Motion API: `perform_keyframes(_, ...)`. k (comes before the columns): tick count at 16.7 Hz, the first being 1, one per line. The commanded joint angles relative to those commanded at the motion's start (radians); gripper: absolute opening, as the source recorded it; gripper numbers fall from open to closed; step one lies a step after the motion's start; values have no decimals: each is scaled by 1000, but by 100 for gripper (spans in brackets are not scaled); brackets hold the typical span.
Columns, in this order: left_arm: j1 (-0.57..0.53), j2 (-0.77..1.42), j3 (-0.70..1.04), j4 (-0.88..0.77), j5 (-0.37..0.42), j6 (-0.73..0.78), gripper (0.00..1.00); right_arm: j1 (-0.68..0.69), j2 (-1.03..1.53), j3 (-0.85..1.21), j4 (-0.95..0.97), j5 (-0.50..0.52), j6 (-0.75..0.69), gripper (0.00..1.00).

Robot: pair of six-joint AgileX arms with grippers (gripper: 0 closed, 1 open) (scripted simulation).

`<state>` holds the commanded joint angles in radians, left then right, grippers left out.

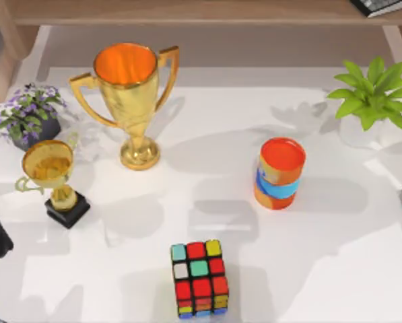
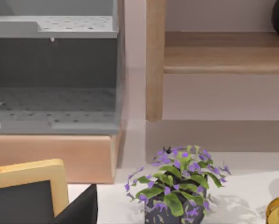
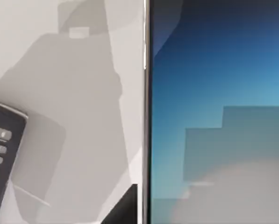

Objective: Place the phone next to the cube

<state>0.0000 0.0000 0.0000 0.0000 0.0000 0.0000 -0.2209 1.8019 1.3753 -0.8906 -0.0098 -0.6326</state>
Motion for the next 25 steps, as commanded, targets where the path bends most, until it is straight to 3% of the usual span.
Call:
perform_keyframes(17, 0, 0, 0, 0, 0, 0, 100, 769, -204, -151, -111, 4, 1072, 0)
perform_keyframes(25, 0, 0, 0, 0, 0, 0, 100, 948, -147, -238, -144, 19, 1365, 0)
